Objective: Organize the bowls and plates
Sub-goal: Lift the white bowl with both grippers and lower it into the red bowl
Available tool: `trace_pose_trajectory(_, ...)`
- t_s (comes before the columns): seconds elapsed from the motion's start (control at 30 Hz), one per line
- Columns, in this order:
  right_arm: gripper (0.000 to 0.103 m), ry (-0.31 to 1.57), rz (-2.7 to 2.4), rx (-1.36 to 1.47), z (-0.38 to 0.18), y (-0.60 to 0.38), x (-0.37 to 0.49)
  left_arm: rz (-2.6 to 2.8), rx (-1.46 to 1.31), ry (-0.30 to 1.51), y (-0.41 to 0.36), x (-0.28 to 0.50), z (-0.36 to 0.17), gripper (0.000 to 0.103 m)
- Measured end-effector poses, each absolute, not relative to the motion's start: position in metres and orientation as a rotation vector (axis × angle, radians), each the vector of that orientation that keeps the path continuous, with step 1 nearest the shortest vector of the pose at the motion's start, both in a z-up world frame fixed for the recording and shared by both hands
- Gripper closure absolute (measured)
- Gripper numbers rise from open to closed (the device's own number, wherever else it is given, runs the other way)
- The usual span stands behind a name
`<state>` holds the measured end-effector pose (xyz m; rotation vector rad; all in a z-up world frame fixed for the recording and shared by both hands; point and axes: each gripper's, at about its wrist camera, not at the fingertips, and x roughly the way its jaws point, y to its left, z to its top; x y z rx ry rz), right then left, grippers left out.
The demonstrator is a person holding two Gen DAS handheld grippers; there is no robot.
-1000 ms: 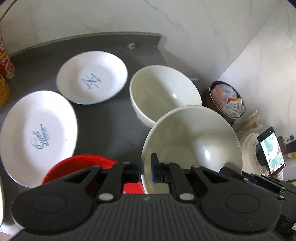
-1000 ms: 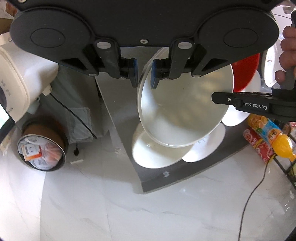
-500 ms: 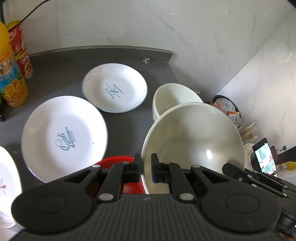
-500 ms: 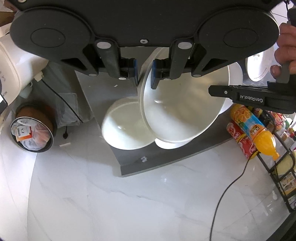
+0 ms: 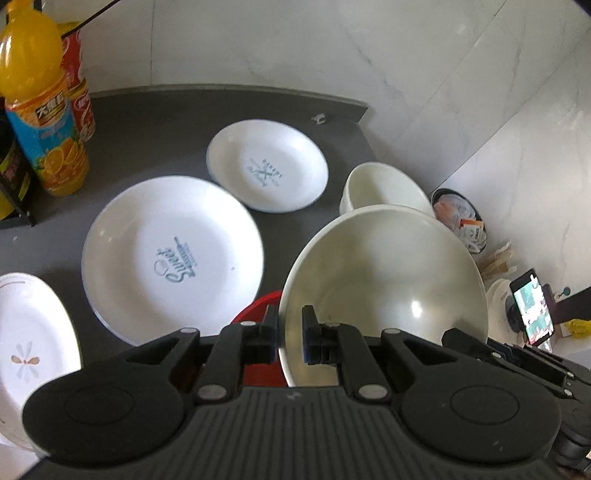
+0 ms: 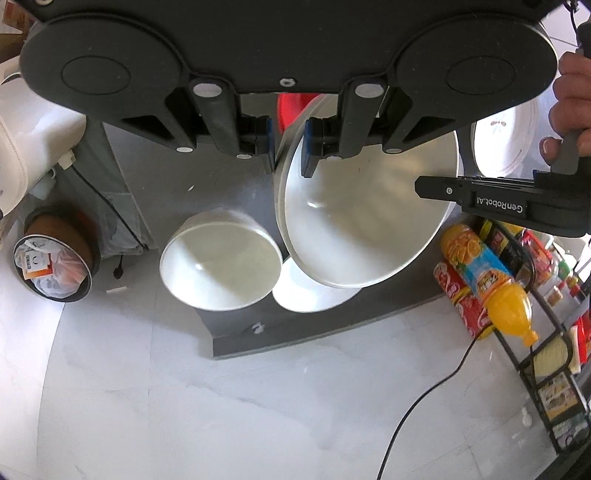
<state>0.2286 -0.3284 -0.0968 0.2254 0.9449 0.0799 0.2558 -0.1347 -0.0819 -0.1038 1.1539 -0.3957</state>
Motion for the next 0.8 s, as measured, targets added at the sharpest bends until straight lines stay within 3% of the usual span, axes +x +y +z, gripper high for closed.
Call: trace_pose_trajectory(0.8,0.087,1.087,0.092,0.144,-0.132,-0.287,0.224,-0.339,-0.092,1.293,-0.108,0.255,-0.133,0.093)
